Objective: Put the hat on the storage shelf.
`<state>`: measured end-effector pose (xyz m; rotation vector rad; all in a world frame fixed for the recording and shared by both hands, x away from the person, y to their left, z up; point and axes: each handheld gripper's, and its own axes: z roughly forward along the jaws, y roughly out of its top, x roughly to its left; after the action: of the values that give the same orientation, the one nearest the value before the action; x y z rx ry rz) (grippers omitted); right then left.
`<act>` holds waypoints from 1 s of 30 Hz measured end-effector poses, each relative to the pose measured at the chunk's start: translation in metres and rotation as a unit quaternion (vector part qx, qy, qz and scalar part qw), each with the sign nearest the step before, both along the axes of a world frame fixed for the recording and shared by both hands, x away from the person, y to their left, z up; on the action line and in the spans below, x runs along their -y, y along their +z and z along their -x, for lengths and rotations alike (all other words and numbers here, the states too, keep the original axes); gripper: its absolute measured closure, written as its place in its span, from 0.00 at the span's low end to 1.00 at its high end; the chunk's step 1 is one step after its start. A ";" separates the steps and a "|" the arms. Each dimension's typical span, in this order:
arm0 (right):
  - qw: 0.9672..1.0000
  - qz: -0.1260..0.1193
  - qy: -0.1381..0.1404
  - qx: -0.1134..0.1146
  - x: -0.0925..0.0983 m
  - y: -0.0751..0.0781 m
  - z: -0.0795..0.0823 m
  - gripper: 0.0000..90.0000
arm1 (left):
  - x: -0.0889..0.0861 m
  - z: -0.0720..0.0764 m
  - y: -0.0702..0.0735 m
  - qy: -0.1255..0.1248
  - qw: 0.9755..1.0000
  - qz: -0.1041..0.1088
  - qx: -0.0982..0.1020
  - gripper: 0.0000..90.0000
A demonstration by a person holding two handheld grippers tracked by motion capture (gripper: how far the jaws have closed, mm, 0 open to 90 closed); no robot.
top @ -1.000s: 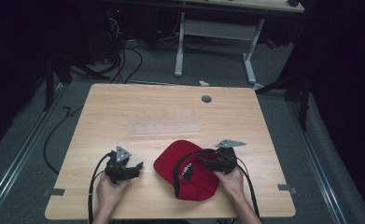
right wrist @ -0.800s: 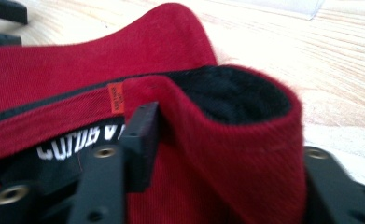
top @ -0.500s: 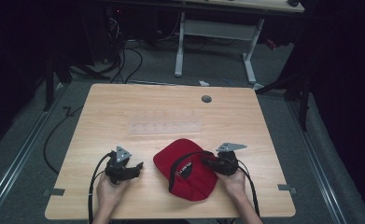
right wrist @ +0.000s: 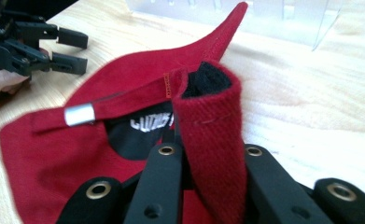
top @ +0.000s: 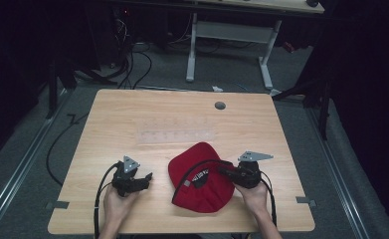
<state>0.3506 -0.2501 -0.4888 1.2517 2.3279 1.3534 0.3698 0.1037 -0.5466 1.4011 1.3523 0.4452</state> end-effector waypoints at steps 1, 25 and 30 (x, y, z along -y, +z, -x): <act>1.000 0.001 -0.001 0.002 0.000 0.003 0.001 0.94 | 0.000 0.000 0.000 -0.001 1.000 0.000 0.000 0.31; 0.999 -0.016 -0.017 0.028 0.004 0.035 0.002 0.95 | 0.015 0.018 0.003 -0.051 0.998 -0.020 0.043 0.32; 0.999 -0.020 -0.018 0.030 0.005 0.043 0.002 0.95 | 0.028 0.023 0.008 -0.070 0.996 -0.014 0.055 0.31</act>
<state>0.3488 -0.2547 -0.4460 1.2392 2.2383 1.4143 0.3466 0.0759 -0.5387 1.4621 1.1562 0.4428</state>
